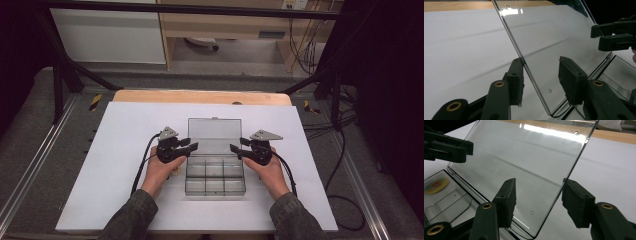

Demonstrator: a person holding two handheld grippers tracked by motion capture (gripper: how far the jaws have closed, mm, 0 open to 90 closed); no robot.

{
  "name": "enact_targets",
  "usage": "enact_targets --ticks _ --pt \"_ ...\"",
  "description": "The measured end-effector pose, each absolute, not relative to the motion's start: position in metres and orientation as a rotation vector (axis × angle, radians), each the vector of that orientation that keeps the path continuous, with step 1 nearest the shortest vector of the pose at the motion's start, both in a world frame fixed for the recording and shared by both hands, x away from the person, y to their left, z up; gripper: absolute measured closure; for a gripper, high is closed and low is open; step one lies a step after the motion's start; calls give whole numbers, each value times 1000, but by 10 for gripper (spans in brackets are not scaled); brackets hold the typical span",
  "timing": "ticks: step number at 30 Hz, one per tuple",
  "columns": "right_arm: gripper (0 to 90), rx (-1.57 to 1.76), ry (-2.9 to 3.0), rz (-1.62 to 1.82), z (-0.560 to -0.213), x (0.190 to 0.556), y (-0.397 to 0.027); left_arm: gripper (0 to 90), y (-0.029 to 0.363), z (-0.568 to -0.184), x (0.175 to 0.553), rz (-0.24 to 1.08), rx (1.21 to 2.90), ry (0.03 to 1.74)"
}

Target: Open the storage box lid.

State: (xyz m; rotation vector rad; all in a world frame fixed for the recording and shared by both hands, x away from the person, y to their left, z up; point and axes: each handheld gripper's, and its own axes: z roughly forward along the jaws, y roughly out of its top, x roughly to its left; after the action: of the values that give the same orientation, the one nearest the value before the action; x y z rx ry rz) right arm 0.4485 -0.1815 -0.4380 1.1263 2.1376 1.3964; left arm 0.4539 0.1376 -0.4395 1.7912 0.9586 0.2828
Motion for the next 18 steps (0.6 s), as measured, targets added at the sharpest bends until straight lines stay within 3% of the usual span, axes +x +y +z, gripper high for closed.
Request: enact_targets --ticks 18 --pt "434 1190 2139 1430 -442 452 -183 506 137 -443 455 252 1807 983"
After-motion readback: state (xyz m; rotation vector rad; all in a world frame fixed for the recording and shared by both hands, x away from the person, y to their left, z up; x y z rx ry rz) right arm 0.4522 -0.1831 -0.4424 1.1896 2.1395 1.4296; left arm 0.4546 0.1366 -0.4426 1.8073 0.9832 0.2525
